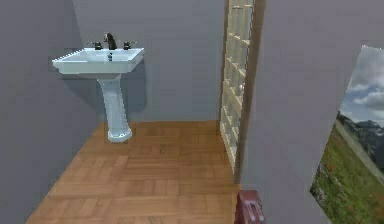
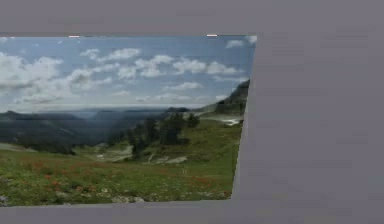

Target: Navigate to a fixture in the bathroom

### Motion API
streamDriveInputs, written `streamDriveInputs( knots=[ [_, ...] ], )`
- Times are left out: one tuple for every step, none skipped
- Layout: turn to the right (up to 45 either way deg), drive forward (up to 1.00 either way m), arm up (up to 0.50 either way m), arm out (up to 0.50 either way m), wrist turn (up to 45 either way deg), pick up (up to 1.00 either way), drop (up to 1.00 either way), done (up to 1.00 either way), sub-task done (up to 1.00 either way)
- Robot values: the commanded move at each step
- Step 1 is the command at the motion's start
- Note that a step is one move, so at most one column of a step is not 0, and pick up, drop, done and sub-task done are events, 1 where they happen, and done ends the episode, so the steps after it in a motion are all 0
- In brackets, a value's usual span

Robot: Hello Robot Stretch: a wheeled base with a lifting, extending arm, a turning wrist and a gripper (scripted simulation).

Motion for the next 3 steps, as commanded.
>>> streamDriveInputs(
  knots=[
    [-3.0,0.00,0.00,0.00,0.0,0.00,0.00,0.00,0.00],
    [0.0,0.45,0.00,0.00,0.0,0.00,0.00,0.00,0.00],
    [-6.0,0.00,0.00,0.00,0.0,0.00,0.00,0.00,0.00]
  ],
)
